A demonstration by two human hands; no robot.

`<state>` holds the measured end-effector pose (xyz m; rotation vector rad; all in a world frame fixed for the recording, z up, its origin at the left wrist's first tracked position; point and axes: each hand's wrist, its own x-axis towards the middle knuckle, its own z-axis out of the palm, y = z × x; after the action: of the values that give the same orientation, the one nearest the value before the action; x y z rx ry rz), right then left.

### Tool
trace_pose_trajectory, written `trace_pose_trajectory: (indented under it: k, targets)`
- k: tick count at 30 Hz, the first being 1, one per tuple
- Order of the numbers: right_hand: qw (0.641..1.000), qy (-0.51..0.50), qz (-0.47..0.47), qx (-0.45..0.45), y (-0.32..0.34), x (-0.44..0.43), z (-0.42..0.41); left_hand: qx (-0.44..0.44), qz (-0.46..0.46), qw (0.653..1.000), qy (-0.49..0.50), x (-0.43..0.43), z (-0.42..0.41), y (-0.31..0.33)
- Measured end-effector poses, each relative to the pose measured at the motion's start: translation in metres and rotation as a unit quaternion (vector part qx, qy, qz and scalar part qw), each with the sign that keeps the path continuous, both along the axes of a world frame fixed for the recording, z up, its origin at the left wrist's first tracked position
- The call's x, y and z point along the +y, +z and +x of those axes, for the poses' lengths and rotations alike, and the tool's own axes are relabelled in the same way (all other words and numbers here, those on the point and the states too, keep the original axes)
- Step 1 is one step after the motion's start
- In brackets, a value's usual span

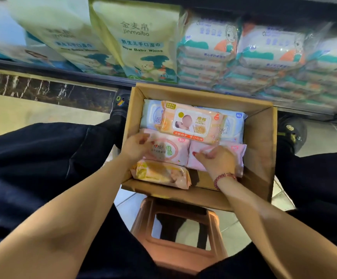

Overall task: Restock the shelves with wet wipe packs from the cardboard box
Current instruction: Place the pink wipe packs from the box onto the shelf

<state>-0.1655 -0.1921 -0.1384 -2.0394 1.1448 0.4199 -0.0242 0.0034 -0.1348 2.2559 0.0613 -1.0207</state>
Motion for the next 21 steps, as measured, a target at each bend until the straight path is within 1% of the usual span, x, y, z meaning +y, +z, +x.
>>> trace_pose_trajectory:
  k: [4, 6, 8, 11, 13, 17, 21]
  targets:
    - [0.985, 0.109, 0.127, 0.046, -0.022, 0.016, -0.015, 0.018, 0.027, 0.999, 0.012, 0.021, -0.034, -0.005]
    - [0.980, 0.135, 0.132, 0.067, -0.032, 0.019, -0.021, 0.050, 0.041, 0.998, 0.027, 0.026, -0.040, -0.010]
    - [0.977, 0.144, 0.137, 0.073, -0.035, 0.020, -0.023, 0.061, 0.078, 0.995, -0.001, 0.025, -0.041, -0.012]
    - [0.969, 0.186, 0.144, 0.081, -0.037, 0.020, -0.023, 0.040, 0.157, 0.985, -0.065, 0.020, -0.039, -0.015]
    - [0.968, 0.180, 0.152, 0.080, -0.039, 0.023, -0.022, 0.021, 0.191, 0.978, -0.080, 0.019, -0.041, -0.022]
    - [0.961, 0.183, 0.186, 0.091, -0.044, 0.029, -0.021, -0.022, 0.219, 0.973, -0.064, 0.018, -0.045, -0.029]
    - [0.957, 0.201, 0.179, 0.105, -0.049, 0.036, -0.020, -0.038, 0.205, 0.977, -0.041, 0.017, -0.047, -0.032]
